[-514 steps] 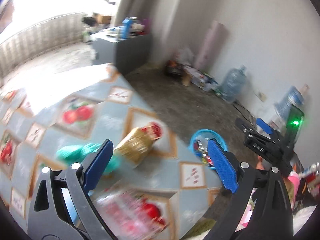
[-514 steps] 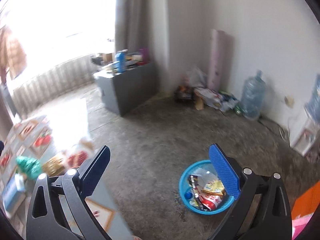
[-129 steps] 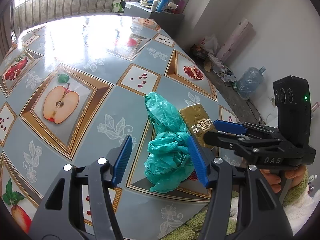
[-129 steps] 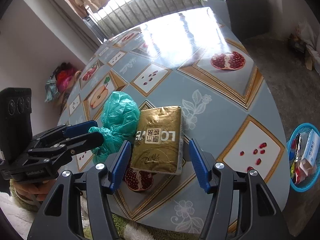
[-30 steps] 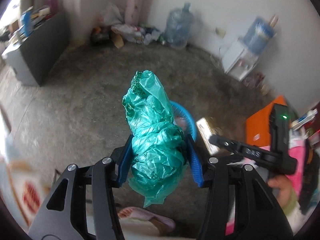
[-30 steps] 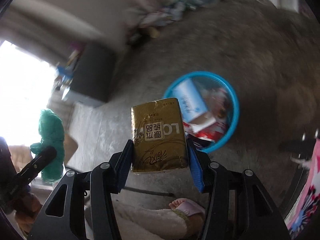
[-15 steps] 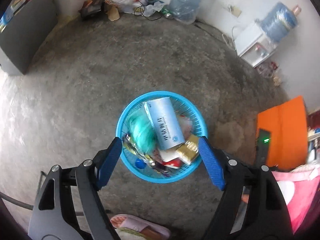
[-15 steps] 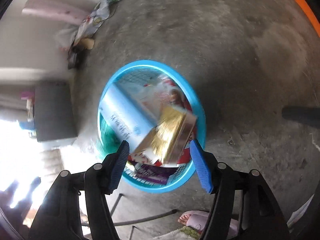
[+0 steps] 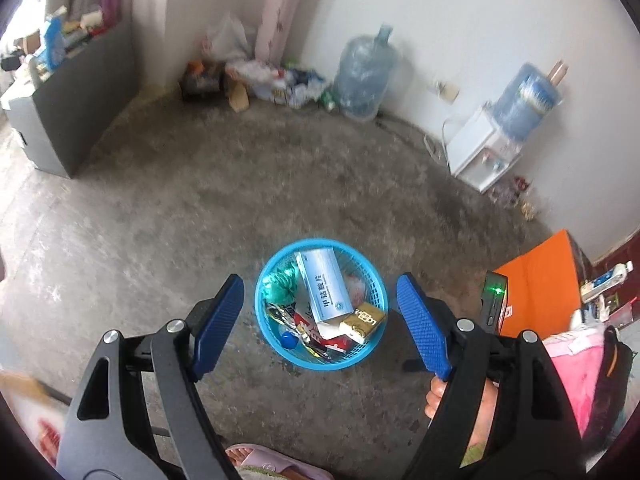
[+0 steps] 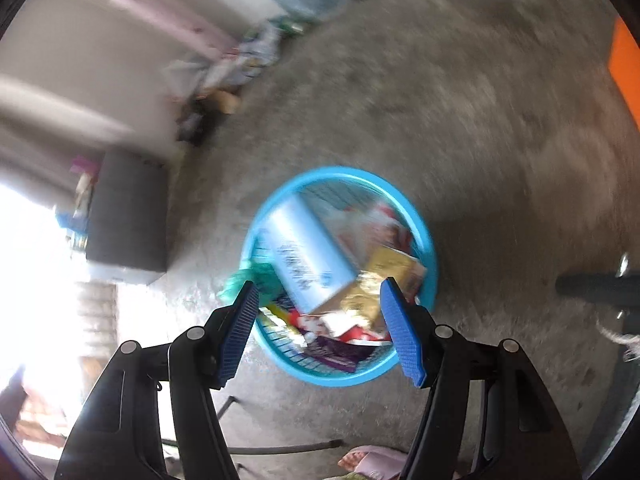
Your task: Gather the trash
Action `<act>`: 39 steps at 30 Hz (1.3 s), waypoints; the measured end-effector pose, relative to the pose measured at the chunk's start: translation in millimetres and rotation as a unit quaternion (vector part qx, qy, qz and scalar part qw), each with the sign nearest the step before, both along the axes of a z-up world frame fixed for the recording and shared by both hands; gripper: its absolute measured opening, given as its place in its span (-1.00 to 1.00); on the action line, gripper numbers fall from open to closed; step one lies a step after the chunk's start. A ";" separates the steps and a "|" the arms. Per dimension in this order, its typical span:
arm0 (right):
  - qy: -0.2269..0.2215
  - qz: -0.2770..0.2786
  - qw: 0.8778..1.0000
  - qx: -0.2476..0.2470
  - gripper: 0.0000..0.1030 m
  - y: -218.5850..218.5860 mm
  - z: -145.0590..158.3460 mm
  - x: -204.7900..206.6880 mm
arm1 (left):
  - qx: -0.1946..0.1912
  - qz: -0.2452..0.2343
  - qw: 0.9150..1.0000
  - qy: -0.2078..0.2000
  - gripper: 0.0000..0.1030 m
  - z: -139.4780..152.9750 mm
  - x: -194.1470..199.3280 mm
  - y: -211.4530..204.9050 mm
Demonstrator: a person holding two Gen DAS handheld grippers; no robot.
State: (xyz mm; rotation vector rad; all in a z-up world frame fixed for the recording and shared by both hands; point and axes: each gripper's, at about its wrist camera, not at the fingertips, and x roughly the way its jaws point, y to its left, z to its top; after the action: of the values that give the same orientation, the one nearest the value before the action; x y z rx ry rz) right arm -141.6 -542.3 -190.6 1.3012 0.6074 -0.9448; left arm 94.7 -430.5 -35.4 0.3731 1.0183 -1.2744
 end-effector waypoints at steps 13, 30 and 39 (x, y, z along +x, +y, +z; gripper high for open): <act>-0.015 0.245 0.930 -0.272 0.73 126.2 203.0 96.5 | -0.072 0.220 0.967 -0.106 0.78 105.8 -7.7 207.2; -0.043 0.443 0.808 -0.386 0.87 301.0 299.6 126.9 | -0.008 0.483 0.842 -0.239 0.83 121.0 -52.4 391.5; -0.013 0.490 0.789 -0.370 0.87 341.9 285.6 121.4 | 0.051 0.549 0.819 -0.160 0.83 69.2 -79.9 431.4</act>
State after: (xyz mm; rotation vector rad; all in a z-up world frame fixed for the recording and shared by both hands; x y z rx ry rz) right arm -20.2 -200.4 95.0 0.1741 0.6738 -0.2049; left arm 14.8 0.9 33.7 0.0247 0.7853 -0.0934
